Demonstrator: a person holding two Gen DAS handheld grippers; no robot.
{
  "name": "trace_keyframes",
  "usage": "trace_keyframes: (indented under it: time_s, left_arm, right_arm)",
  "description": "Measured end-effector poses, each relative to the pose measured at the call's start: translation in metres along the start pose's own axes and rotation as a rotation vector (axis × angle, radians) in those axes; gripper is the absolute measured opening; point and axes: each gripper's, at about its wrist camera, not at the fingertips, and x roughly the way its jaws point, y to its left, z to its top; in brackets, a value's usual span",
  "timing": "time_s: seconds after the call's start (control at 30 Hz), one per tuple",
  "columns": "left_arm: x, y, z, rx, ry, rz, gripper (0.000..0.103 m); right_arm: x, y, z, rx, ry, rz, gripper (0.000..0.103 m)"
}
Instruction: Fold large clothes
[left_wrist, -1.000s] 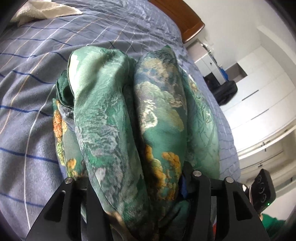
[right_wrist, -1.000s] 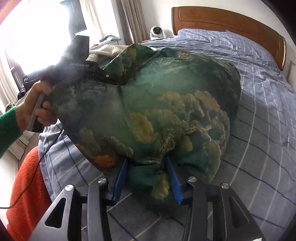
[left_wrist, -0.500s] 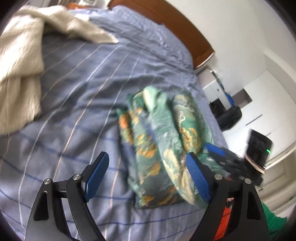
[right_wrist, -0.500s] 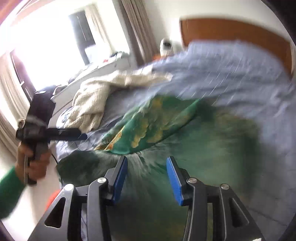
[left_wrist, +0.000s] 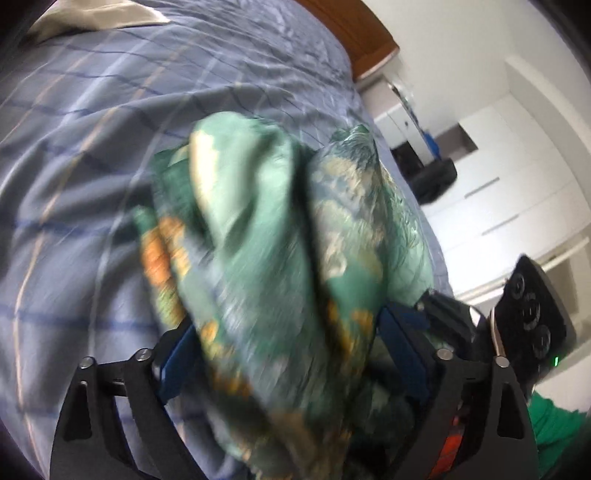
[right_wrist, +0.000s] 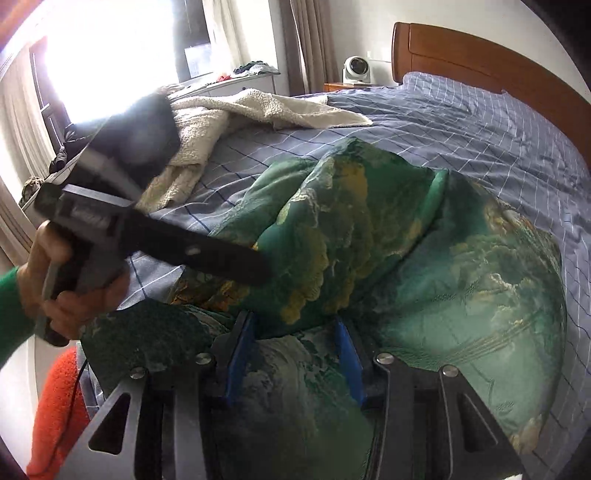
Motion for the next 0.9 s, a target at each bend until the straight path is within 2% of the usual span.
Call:
trace_keyframes:
  time_s: [0.1, 0.17, 0.2, 0.27, 0.33, 0.4, 0.43, 0.5, 0.6, 0.67, 0.73, 0.77, 0.83, 0.9]
  left_arm:
    - [0.02, -0.011, 0.017, 0.026, 0.072, 0.041, 0.101]
    - [0.042, -0.018, 0.024, 0.061, 0.127, 0.132, 0.101]
    - [0.045, -0.016, 0.024, 0.065, 0.131, 0.154, 0.103]
    - [0.048, -0.014, 0.029, 0.049, 0.134, 0.132, 0.102]
    - [0.044, -0.01, 0.028, 0.041, 0.118, 0.099, 0.094]
    - [0.037, -0.006, 0.024, 0.019, 0.094, 0.063, 0.077]
    - [0.034, -0.002, 0.022, 0.0, 0.078, 0.044, 0.073]
    - [0.03, 0.001, 0.016, -0.022, 0.055, 0.03, 0.069]
    - [0.03, -0.003, 0.014, -0.022, 0.041, 0.025, 0.067]
    - [0.03, -0.001, 0.012, -0.035, 0.032, 0.01, 0.067]
    - [0.029, 0.0, 0.01, -0.04, 0.025, 0.005, 0.067]
    - [0.03, 0.0, 0.009, -0.04, 0.022, 0.006, 0.068]
    - [0.026, -0.001, 0.005, -0.027, 0.026, 0.015, 0.069]
    - [0.024, -0.003, 0.005, -0.013, 0.04, 0.041, 0.076]
  right_arm:
    - [-0.002, 0.0, -0.003, -0.005, -0.017, -0.005, 0.046]
    - [-0.002, 0.001, -0.005, -0.011, -0.027, -0.011, 0.046]
    - [-0.002, 0.001, -0.006, -0.015, -0.031, -0.015, 0.046]
    - [-0.004, 0.001, -0.007, -0.014, -0.033, -0.028, 0.046]
    - [-0.012, -0.001, -0.007, -0.006, -0.048, -0.031, 0.046]
    - [-0.024, -0.005, -0.006, 0.023, -0.041, -0.011, 0.046]
    - [-0.032, -0.008, -0.007, 0.045, -0.044, 0.007, 0.048]
    - [-0.057, -0.022, -0.012, 0.11, -0.078, 0.05, 0.069]
    - [-0.095, -0.055, -0.029, 0.234, -0.155, 0.002, 0.076]
    - [-0.109, -0.087, -0.046, 0.356, -0.166, -0.019, 0.081]
    - [-0.11, -0.125, -0.07, 0.499, -0.125, -0.008, 0.081]
    - [-0.102, -0.144, -0.087, 0.573, -0.061, 0.002, 0.081]
    - [-0.089, -0.161, -0.107, 0.644, -0.002, 0.083, 0.081]
    - [-0.079, -0.169, -0.122, 0.722, -0.018, 0.209, 0.081]
